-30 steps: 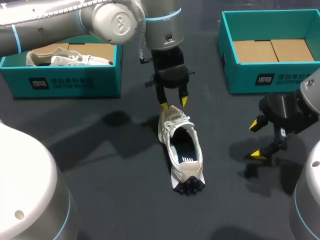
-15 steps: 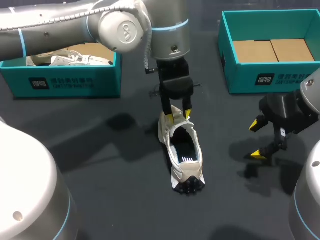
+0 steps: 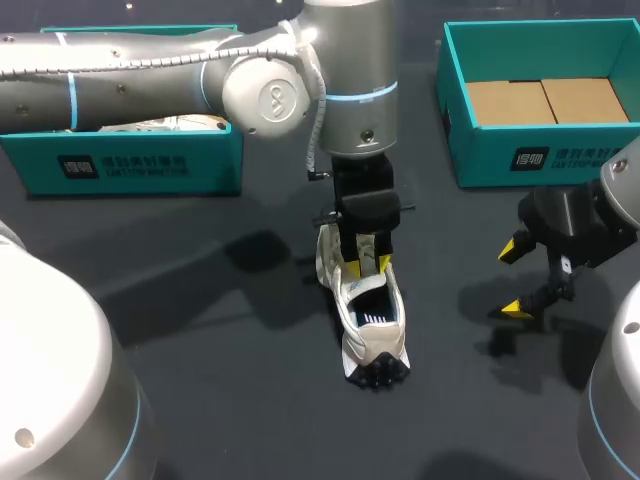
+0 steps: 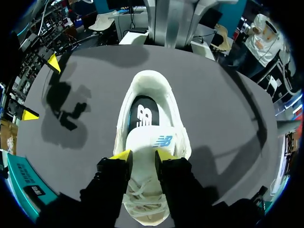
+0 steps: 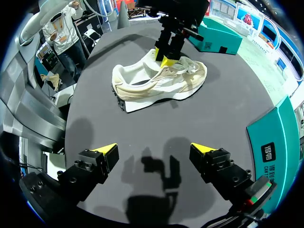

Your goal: Take the shoe out of the shoebox, open the shoe tongue, remove and reinsert the insole, then place the shoe into the shoebox

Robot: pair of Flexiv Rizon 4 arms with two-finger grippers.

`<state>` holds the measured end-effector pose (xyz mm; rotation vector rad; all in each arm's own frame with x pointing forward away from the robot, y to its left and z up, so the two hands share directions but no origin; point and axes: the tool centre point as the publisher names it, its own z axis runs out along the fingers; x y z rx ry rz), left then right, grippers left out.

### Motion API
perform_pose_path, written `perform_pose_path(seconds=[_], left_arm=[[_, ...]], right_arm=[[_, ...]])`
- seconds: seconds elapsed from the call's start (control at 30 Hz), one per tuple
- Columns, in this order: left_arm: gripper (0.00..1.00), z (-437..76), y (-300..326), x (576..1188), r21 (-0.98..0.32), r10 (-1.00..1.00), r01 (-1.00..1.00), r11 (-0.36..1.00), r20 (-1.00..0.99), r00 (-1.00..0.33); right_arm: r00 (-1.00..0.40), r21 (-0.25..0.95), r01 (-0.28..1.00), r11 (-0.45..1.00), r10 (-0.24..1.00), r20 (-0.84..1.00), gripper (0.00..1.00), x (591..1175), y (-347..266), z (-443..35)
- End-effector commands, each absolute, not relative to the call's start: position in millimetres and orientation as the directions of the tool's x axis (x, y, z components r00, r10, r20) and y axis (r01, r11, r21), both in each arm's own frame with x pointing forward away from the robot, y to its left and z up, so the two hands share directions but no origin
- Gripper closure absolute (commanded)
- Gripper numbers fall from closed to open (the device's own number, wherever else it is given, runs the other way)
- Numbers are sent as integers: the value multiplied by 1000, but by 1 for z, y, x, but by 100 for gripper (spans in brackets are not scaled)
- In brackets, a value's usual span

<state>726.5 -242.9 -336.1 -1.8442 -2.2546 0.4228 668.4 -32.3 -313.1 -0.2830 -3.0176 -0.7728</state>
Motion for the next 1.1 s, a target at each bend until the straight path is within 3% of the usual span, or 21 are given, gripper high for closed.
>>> perform_pose_path(seconds=[0.03, 0.43, 0.77, 1.1], left_arm=[[70, -317, -231, 724, -311, 975, 932, 188, -56, -215], [74, -361, -252, 712, -322, 980, 930, 178, -33, -199], [71, -322, -235, 712, -281, 974, 944, 174, -94, -207], [69, -316, -226, 723, -278, 967, 937, 209, -81, -240]], right_arm=[[-983, 473, 178, 863, 173, 55, 0, 667, -32, -313], [-983, 473, 178, 863, 173, 55, 0, 667, -32, -313], [-983, 473, 178, 863, 173, 55, 0, 667, -32, -313], [-983, 473, 178, 863, 173, 55, 0, 667, -32, -313]])
